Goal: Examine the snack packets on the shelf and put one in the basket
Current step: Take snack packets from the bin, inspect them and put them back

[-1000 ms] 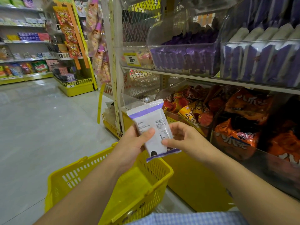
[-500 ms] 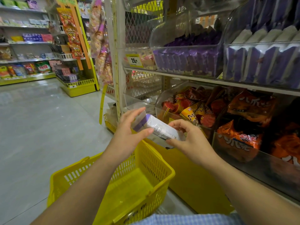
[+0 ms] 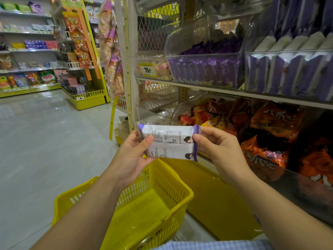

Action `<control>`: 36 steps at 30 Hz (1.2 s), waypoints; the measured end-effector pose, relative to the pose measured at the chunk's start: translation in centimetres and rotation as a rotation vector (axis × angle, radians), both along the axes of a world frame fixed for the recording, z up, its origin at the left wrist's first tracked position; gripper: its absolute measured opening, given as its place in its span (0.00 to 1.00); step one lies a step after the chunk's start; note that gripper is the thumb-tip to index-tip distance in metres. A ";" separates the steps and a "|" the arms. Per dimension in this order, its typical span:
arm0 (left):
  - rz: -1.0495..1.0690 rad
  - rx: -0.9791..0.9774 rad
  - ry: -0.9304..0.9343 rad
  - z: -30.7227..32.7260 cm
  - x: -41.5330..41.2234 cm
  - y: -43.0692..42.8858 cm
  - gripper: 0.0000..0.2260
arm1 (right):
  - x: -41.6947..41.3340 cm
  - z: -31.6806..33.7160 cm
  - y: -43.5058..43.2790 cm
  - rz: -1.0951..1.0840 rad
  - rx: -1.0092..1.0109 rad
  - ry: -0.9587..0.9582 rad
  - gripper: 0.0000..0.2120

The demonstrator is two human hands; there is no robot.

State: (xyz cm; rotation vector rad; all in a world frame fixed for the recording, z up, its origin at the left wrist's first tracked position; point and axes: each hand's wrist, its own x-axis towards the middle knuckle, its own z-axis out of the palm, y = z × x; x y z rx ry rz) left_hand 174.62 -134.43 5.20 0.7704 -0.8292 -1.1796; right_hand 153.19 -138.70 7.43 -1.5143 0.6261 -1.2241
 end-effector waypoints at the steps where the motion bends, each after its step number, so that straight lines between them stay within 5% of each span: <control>1: -0.007 0.006 0.024 0.0 -0.2 0.0 0.11 | 0.0 0.0 0.0 -0.043 -0.015 -0.020 0.06; 6: -0.022 0.018 0.058 0.1 -0.9 -0.2 0.13 | 0.0 -0.2 -0.3 -0.192 -0.061 -0.010 0.10; 17: -0.013 -0.016 -0.043 1.0 -1.0 0.0 0.18 | 0.1 0.1 -0.9 -0.149 0.302 -0.218 0.08; 22: 0.142 0.104 -0.117 0.7 -0.8 -0.3 0.13 | -0.4 0.2 -1.2 -0.223 0.262 -0.063 0.10; 27: 0.227 0.279 -0.036 0.3 -0.4 -0.6 0.08 | 0.3 -0.9 -1.3 -0.152 0.270 0.143 0.18; 32: 0.202 0.383 0.169 0.1 -1.1 -0.5 0.09 | 0.8 -1.5 -1.3 -0.101 0.442 0.025 0.15; 36: 0.164 0.449 0.299 0.0 -1.7 -0.2 0.13 | 0.9 -1.8 -1.3 -0.343 0.186 0.193 0.15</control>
